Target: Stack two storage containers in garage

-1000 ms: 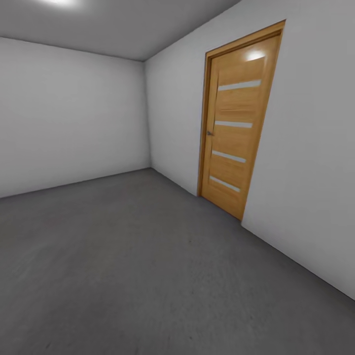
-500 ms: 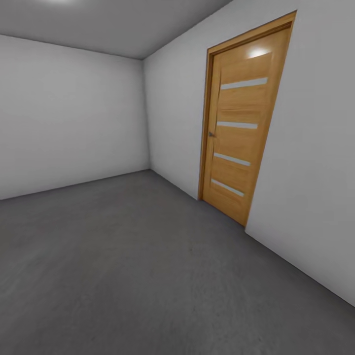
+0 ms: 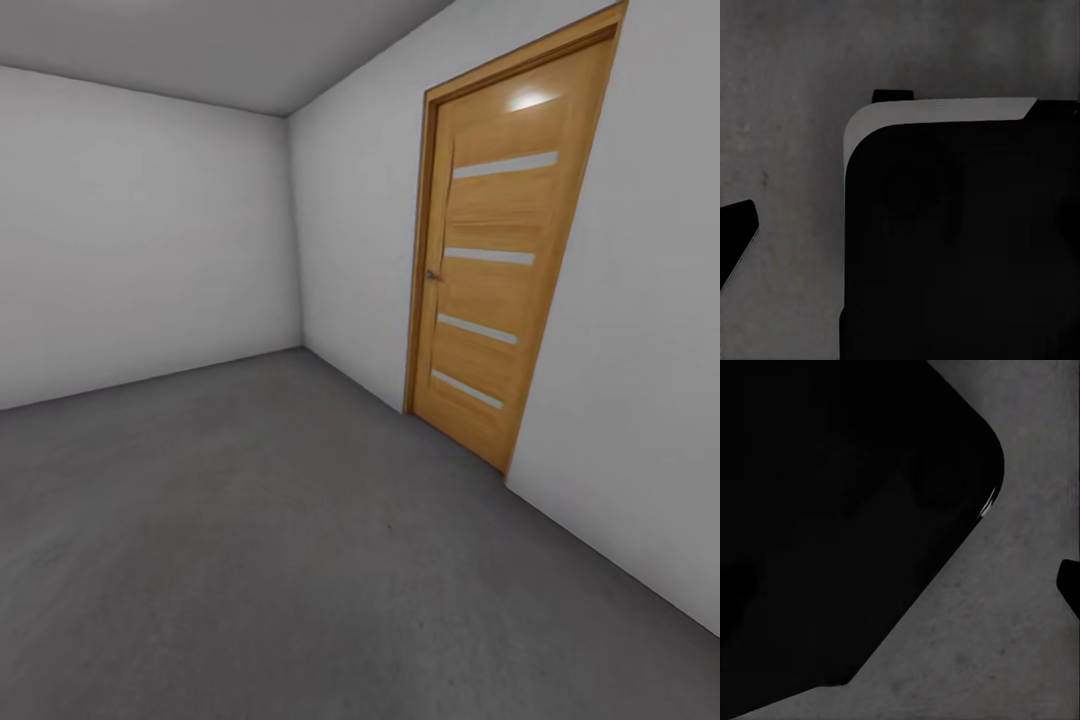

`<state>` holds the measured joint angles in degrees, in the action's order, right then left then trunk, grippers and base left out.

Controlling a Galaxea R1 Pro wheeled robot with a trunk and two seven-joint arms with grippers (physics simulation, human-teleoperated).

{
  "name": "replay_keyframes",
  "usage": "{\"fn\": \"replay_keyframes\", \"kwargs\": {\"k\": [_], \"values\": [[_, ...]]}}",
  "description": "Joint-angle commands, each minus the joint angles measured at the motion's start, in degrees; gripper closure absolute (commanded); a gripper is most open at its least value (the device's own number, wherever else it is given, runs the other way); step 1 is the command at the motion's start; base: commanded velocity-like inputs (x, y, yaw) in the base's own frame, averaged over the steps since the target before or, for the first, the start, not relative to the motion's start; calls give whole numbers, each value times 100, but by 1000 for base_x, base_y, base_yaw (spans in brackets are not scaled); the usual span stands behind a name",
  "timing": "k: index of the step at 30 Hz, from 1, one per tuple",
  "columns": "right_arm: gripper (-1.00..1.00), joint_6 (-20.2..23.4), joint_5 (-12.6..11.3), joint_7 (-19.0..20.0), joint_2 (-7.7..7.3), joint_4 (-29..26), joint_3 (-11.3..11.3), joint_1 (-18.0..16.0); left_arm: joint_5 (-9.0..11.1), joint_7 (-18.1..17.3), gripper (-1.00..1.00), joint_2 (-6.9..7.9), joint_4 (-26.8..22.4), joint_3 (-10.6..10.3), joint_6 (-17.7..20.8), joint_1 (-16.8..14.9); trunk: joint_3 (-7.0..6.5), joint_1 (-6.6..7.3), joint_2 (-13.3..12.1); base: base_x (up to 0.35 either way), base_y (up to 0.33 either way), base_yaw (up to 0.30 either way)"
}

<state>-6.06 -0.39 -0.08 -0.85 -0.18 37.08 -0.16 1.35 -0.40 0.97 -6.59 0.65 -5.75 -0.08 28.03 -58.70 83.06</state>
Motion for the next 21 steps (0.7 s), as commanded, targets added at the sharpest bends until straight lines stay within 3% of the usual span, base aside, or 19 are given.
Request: {"fn": "replay_keyframes", "kwargs": {"k": [1, 21], "values": [[-100, -18, -5, -1, -2, -2, 17, -2, 14, -4, -100, 0, -1, 5, -14, -1, 5, -3, 2, 323, 0, 0], [-100, -43, 12, -1, 7, -1, 19, -2, 23, -4, -100, 0, 5, 5, -14, -1, 5, -3, 2, 323, 0, 0]]}}
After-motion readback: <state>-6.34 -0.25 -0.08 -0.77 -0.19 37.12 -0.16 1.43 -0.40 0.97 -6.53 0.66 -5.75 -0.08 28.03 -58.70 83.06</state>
